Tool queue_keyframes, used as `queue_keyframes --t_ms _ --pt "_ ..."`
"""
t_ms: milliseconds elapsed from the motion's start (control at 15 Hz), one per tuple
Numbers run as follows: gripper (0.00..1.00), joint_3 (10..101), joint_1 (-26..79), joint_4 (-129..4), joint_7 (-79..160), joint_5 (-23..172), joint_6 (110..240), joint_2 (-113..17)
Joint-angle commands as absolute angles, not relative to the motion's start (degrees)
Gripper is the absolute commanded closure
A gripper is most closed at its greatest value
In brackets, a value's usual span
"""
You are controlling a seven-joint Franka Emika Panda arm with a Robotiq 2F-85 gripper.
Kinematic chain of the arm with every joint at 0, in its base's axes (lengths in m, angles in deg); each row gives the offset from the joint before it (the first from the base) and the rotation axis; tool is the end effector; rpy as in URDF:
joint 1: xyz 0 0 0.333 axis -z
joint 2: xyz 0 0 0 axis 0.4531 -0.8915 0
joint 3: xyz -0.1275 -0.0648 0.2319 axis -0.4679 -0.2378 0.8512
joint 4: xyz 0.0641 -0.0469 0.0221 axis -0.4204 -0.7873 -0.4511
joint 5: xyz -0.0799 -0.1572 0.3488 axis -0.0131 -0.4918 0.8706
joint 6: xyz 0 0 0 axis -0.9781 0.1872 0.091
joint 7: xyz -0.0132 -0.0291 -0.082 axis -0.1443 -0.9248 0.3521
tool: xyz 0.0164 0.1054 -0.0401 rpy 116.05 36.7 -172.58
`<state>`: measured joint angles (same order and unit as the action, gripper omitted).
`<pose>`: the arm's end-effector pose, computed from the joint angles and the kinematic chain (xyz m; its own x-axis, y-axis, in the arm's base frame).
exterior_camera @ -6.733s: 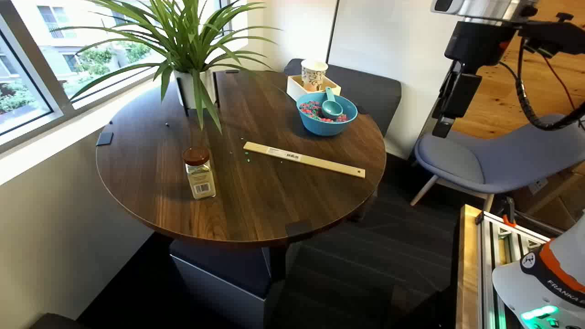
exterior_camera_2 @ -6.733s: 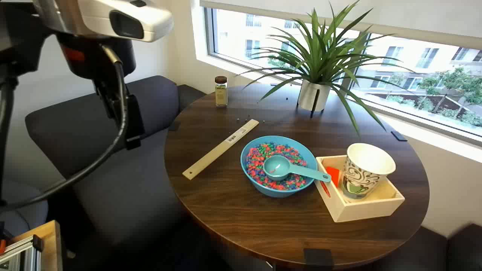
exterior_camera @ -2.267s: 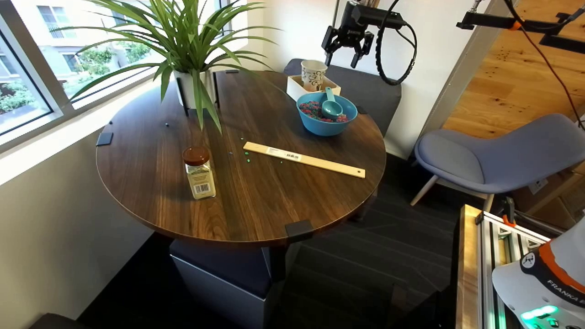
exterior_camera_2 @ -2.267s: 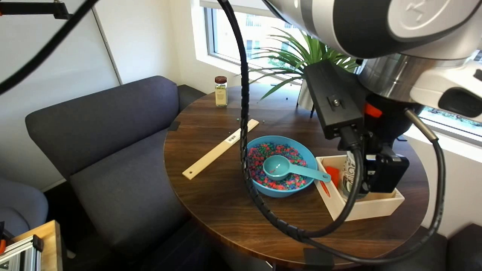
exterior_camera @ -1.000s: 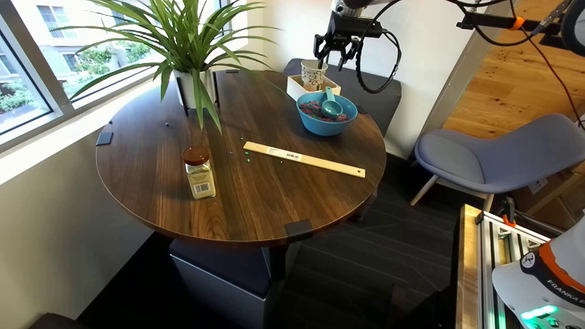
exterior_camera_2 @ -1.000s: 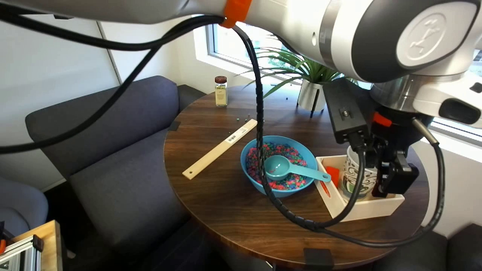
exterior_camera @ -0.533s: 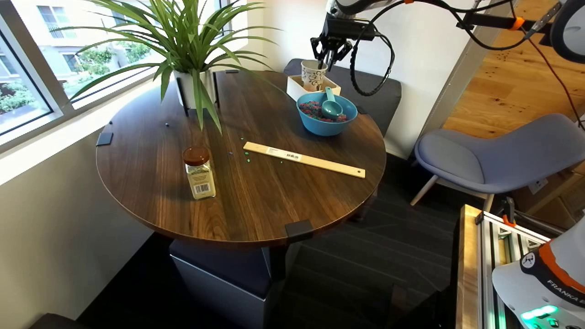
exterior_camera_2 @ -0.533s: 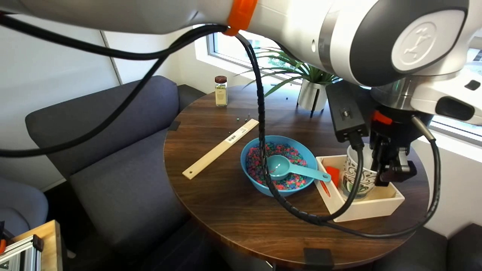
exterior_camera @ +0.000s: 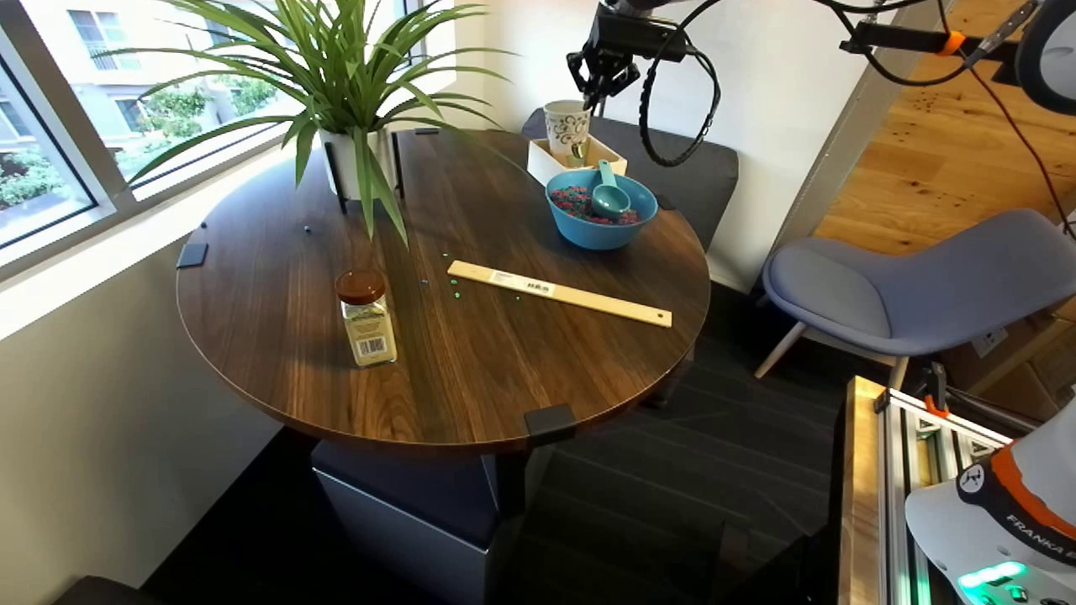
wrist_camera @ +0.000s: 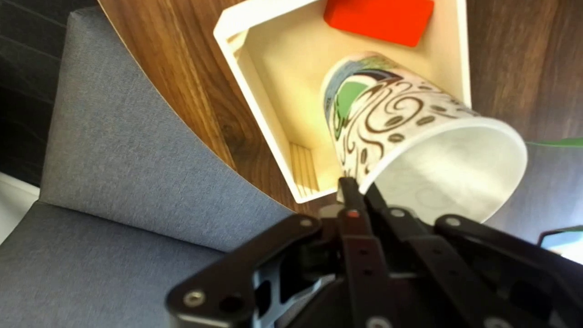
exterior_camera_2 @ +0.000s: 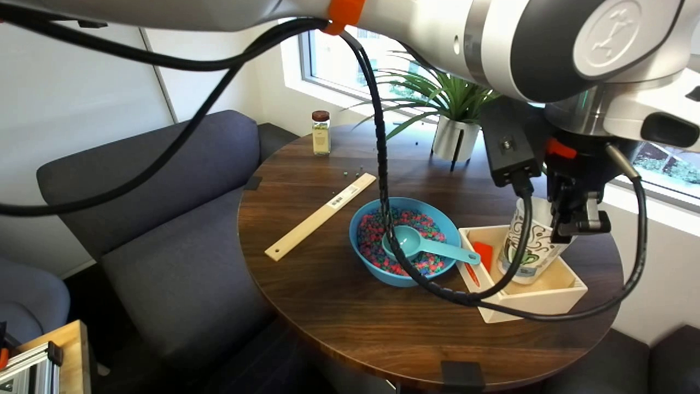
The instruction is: Remove the paper cup from the wooden box and put it on the table
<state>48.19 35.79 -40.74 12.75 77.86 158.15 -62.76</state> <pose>0.6843 -0.2145 0.4443 0.6110 -0.7391 0.2835 -0.7543 -0.6523 -0.0750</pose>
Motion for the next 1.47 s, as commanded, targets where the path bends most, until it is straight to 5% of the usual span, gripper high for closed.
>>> queue_keyframes --t_ms 0,667,1400 --pt "0.99 48.4 35.2 -41.6 13.8 77.4 156.7 -58.4" --pt "0.99 54.3 29.0 -43.9 28.1 75.3 154.2 -42.4" --pt "0.99 56.8 27.6 -41.0 30.7 76.0 155.0 -43.8"
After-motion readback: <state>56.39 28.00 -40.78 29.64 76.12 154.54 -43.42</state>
